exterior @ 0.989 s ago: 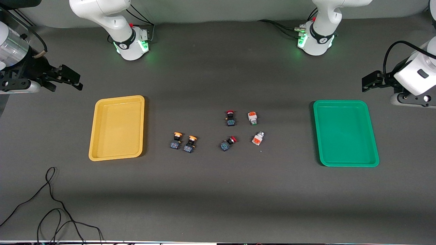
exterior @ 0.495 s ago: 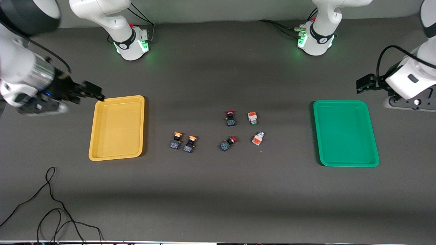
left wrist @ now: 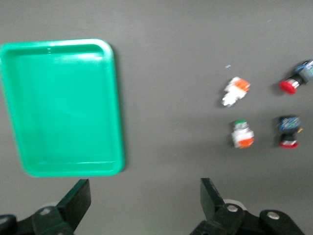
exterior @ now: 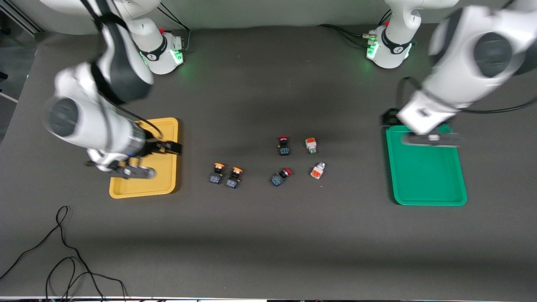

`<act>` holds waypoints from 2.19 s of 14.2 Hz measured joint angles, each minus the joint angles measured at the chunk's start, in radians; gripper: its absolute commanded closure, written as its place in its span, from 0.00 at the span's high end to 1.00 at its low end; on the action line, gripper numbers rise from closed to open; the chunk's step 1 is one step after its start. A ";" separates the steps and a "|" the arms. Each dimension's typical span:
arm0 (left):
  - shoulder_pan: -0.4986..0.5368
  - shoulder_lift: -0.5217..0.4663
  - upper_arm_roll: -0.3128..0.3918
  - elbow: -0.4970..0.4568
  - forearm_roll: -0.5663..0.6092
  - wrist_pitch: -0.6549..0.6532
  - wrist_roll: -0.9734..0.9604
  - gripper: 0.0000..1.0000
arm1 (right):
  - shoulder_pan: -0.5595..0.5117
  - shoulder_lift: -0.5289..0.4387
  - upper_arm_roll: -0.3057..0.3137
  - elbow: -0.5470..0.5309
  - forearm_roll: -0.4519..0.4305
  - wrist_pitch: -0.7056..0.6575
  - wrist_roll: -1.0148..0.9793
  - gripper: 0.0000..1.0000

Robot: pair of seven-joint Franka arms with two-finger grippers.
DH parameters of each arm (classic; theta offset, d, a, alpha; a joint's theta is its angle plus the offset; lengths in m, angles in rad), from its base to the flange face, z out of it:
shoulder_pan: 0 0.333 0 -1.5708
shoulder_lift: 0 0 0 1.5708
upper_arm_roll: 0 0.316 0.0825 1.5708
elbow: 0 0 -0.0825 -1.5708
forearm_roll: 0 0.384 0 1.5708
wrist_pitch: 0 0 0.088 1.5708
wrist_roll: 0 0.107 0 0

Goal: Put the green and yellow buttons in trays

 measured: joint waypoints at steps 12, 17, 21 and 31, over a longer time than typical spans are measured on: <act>-0.250 0.261 -0.020 -0.065 0.001 0.311 -0.388 1.00 | 0.114 0.393 0.001 0.010 0.001 0.380 0.143 1.00; -0.249 0.456 -0.018 -0.070 0.003 0.478 -0.389 1.00 | 0.116 0.410 0.001 0.006 0.001 0.392 0.144 0.89; -0.250 0.508 -0.019 -0.069 0.003 0.501 -0.413 0.86 | 0.116 0.410 -0.001 0.004 0.001 0.392 0.153 0.03; -0.249 0.495 -0.017 -0.002 0.004 0.399 -0.455 0.26 | 0.016 0.251 -0.028 0.093 0.054 0.093 0.137 0.00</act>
